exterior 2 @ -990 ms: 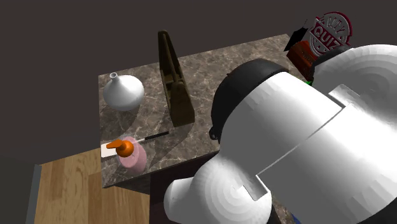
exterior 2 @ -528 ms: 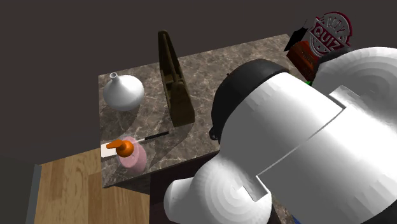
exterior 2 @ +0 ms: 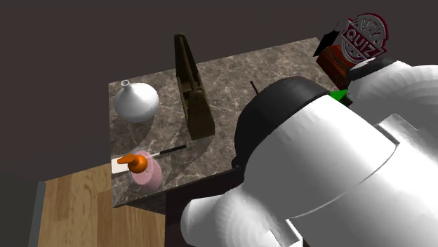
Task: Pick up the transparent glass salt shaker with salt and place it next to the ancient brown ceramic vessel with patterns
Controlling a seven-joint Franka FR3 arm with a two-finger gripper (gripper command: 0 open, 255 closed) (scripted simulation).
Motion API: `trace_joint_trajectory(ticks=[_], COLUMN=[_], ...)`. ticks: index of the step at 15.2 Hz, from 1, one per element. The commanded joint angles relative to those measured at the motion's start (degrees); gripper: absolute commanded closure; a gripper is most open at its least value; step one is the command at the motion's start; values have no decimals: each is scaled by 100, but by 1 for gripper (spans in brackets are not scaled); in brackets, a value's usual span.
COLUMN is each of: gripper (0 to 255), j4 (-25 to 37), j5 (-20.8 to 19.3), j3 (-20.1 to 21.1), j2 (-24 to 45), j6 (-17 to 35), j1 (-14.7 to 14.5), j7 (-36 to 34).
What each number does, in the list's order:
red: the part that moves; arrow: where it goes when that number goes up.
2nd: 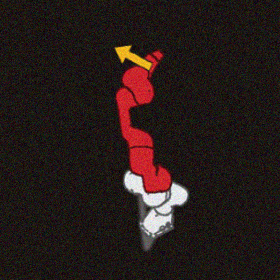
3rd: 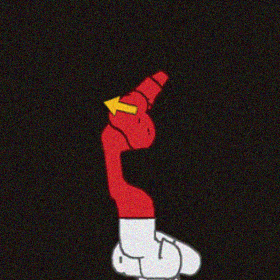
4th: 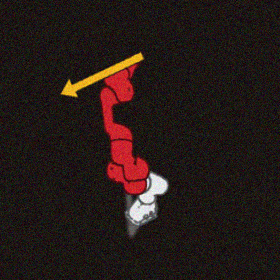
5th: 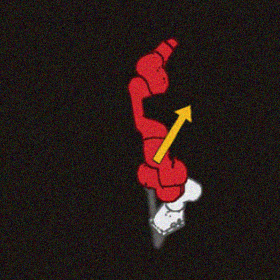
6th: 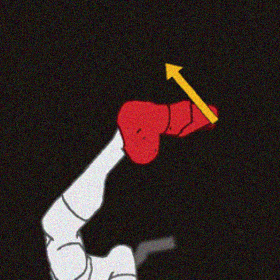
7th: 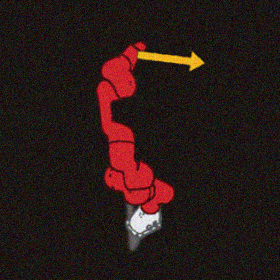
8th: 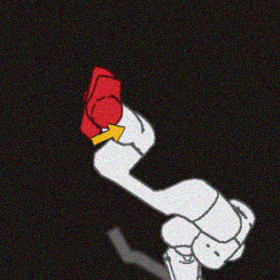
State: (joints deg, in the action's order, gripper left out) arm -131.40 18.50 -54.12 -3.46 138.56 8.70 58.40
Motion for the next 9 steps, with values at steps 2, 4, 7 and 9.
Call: trace_joint_trajectory(ticks=[2, 4, 7, 9], gripper=[0, 0, 0, 0], j4=[-31, -31, -31, -31], j5=[-1459, -1455, -1455, -1455], j3=[180, 192, 194, 193], j2=[-409, -406, -406, -406], j6=[-270, -270, -270, -270], j1=[178, 190, 192, 192], j7=[-428, -426, -425, -425])
